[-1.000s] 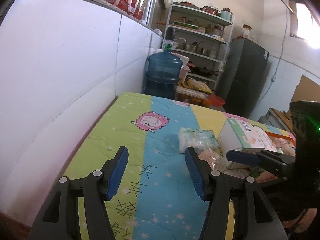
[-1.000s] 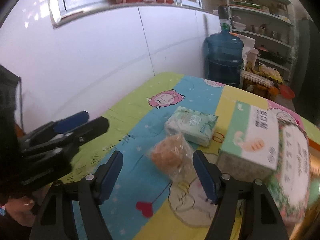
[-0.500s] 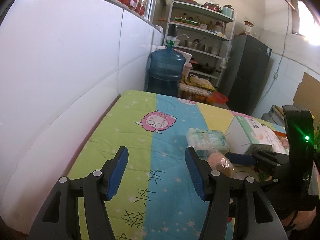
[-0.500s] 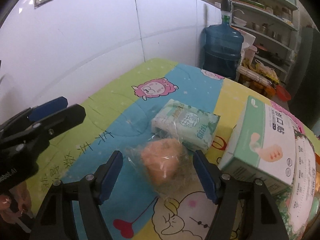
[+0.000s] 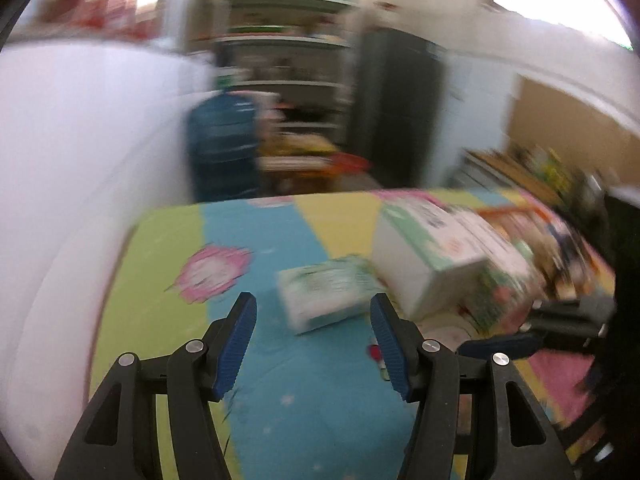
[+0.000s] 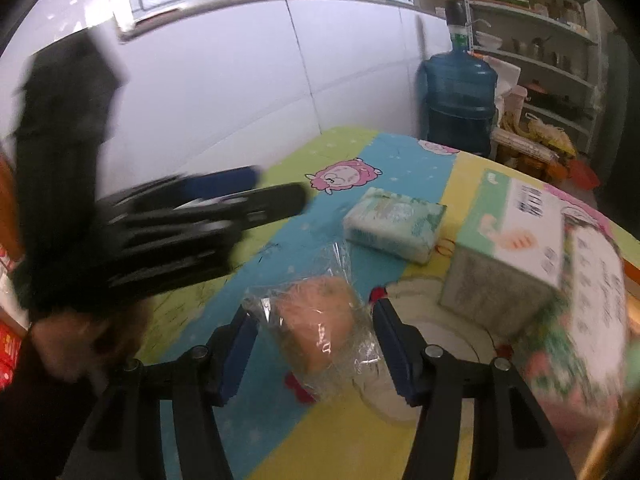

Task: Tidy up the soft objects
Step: 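Grasp the white-green tissue pack with the left gripper while the right grasps the bagged bread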

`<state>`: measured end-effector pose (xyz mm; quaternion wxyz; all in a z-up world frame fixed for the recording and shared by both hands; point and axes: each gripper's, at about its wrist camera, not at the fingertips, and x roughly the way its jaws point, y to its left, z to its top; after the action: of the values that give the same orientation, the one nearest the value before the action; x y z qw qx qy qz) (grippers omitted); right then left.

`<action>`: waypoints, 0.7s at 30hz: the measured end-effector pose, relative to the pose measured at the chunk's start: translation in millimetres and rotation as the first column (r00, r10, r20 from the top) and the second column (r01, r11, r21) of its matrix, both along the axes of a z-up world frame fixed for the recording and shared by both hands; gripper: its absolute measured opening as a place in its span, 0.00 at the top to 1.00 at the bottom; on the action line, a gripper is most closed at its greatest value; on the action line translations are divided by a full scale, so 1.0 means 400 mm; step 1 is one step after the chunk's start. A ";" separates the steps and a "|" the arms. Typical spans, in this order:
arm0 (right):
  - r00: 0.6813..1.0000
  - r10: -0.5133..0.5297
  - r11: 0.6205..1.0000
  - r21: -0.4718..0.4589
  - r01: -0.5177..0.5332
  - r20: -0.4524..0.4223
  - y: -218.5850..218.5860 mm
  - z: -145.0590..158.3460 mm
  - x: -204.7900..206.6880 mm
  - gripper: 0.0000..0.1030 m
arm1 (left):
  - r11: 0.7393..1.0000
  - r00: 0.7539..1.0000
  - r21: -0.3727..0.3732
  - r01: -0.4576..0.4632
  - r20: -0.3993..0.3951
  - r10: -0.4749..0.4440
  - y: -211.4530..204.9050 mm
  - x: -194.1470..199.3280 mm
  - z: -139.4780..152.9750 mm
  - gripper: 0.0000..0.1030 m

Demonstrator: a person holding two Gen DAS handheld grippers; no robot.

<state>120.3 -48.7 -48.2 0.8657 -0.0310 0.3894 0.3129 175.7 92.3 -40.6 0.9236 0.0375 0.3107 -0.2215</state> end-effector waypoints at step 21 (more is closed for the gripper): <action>0.994 -0.109 0.988 0.112 0.109 0.000 -0.221 0.046 -0.054 0.43 | 0.722 0.825 0.407 0.560 -0.197 -0.529 -0.175 0.211 -0.087 0.41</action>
<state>98.6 -137.2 -30.0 0.8832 0.0377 0.3696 0.2863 259.9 22.2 -75.6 0.7724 0.3310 0.3589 -0.4064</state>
